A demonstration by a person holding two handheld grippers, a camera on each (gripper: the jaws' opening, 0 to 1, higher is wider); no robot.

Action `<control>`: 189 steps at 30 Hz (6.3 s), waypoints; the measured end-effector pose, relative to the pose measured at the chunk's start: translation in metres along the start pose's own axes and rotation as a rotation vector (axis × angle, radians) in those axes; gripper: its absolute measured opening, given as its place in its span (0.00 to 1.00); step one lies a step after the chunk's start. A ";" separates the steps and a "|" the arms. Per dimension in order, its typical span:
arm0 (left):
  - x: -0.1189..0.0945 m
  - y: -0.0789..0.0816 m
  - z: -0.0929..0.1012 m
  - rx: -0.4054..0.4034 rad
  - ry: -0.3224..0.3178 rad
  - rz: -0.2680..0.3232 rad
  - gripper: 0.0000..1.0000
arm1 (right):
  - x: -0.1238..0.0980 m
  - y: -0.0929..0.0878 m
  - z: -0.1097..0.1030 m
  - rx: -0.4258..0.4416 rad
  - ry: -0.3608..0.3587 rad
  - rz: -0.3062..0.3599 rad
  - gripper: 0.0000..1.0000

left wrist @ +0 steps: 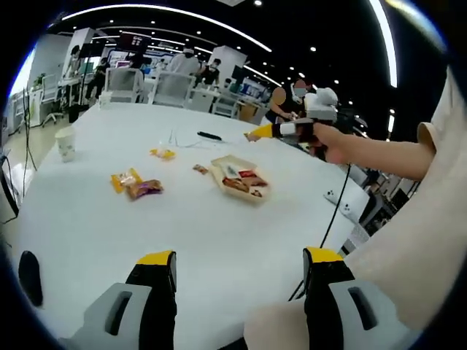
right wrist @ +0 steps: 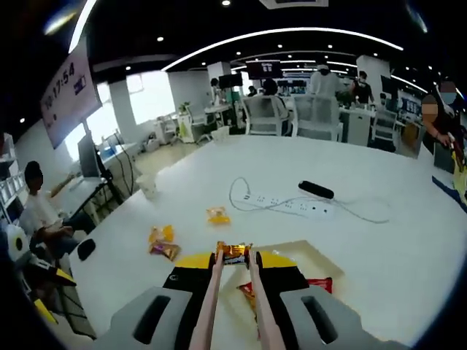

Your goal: Place the target food into the container with the food tongs after gripping and lifting it, then release it inside without dropping or visibly crushing the food.

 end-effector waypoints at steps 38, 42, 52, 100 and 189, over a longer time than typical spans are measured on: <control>0.015 0.008 0.012 0.055 -0.069 -0.033 0.70 | -0.041 -0.005 0.044 0.080 -0.118 0.043 0.22; 0.014 0.008 0.013 0.048 -0.064 -0.019 0.70 | -0.042 -0.006 0.044 0.079 -0.119 0.041 0.22; 0.008 -0.003 0.018 0.038 -0.055 -0.025 0.70 | -0.046 -0.009 0.044 0.076 -0.116 0.042 0.22; -0.021 -0.029 0.008 -0.044 0.044 -0.002 0.69 | 0.003 -0.023 0.003 0.065 -0.043 -0.044 0.27; -0.042 -0.051 -0.015 -0.180 0.142 0.066 0.69 | 0.106 -0.017 -0.111 -0.006 0.231 -0.155 0.30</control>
Point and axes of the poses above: the point that each gripper's makers call its tool centre point, and the gripper's own axes: x roughly forward along the fingers, z roughly to its right, y roughly out of its top, the point moved 8 cm from there along -x, roughly backward along the fingers, and after that the axes turned 3 degrees about -z, right-handed, at the moved point
